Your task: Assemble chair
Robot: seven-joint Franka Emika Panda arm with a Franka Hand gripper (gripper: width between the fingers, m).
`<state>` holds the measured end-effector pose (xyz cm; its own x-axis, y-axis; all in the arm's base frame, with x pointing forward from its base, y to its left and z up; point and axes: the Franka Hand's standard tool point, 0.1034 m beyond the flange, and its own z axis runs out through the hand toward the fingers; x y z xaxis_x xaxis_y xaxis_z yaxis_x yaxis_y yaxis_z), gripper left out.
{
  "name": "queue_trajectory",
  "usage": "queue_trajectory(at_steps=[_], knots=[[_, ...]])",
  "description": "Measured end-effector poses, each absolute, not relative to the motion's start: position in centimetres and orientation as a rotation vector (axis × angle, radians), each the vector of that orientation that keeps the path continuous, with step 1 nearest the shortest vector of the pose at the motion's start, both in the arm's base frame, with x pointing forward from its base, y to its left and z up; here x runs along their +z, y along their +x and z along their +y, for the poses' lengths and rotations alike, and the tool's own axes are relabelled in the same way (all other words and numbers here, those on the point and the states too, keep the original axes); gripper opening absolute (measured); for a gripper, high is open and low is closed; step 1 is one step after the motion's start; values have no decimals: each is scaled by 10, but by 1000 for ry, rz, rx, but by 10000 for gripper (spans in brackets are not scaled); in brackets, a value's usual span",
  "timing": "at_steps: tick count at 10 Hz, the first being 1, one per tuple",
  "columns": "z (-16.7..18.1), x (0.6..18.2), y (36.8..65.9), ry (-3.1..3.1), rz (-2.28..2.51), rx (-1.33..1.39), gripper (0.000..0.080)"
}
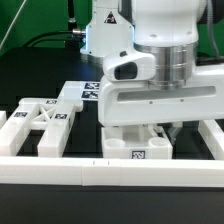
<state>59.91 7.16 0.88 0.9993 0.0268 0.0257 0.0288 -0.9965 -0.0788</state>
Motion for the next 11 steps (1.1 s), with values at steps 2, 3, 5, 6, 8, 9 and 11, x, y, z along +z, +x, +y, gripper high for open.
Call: queue_trajectory(at_steps=[2, 3, 5, 6, 8, 9, 11], knots=[[87, 10, 610, -3058, -48, -60, 31], [93, 10, 615, -3056, -56, -70, 31], [101, 9, 616, -3055, -62, -67, 31], [106, 9, 617, -3054, -61, -61, 31], [113, 9, 618, -3054, -56, -48, 31], [115, 10, 618, -3053, -59, -46, 31], [118, 10, 617, -3053, -65, -43, 31]])
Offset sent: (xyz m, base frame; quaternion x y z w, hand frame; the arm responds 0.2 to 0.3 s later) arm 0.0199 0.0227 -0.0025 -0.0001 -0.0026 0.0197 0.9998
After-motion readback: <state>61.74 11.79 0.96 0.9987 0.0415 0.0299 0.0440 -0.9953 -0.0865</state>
